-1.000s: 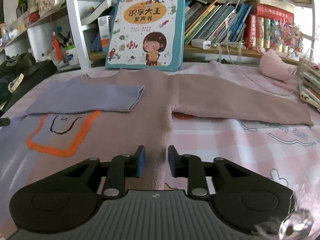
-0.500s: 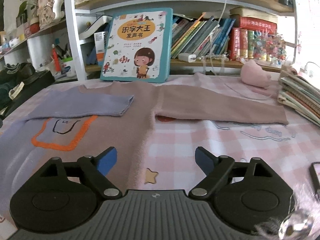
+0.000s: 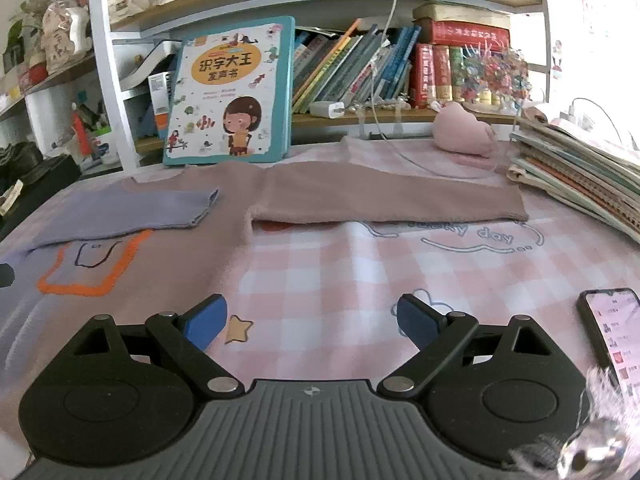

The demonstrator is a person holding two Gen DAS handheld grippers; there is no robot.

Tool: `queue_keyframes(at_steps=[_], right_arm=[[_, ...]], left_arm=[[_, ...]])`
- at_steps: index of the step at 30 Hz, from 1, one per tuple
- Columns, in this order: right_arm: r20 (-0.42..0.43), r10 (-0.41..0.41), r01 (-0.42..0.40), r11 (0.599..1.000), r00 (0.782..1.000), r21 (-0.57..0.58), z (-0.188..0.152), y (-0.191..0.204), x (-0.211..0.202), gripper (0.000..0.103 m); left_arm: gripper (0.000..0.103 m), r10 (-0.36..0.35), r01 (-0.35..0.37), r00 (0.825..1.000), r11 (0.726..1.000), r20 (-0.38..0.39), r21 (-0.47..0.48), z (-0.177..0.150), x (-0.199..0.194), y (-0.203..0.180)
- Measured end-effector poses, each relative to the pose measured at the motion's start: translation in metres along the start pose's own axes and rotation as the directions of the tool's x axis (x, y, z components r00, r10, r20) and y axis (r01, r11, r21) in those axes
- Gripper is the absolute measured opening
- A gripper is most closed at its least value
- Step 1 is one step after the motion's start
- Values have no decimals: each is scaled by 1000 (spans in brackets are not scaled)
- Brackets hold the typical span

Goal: Fold clothes
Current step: 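Open the left tool off the folded side while the right tool reaches toward the taupe sleeve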

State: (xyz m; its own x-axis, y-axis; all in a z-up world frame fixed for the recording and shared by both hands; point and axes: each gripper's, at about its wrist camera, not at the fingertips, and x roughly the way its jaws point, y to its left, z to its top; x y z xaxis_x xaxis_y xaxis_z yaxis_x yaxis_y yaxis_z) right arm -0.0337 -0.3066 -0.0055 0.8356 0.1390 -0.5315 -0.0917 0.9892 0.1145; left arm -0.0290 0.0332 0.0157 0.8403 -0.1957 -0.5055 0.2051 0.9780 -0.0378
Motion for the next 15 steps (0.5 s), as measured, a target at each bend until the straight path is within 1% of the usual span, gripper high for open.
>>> queue_keyframes(at_steps=[15], right_arm=[[-16,-27,27,1000,1000,6,-2,-12,3,93]], left_arm=[[96,9,-8,1000,1000,-17,21,1,13,-6]])
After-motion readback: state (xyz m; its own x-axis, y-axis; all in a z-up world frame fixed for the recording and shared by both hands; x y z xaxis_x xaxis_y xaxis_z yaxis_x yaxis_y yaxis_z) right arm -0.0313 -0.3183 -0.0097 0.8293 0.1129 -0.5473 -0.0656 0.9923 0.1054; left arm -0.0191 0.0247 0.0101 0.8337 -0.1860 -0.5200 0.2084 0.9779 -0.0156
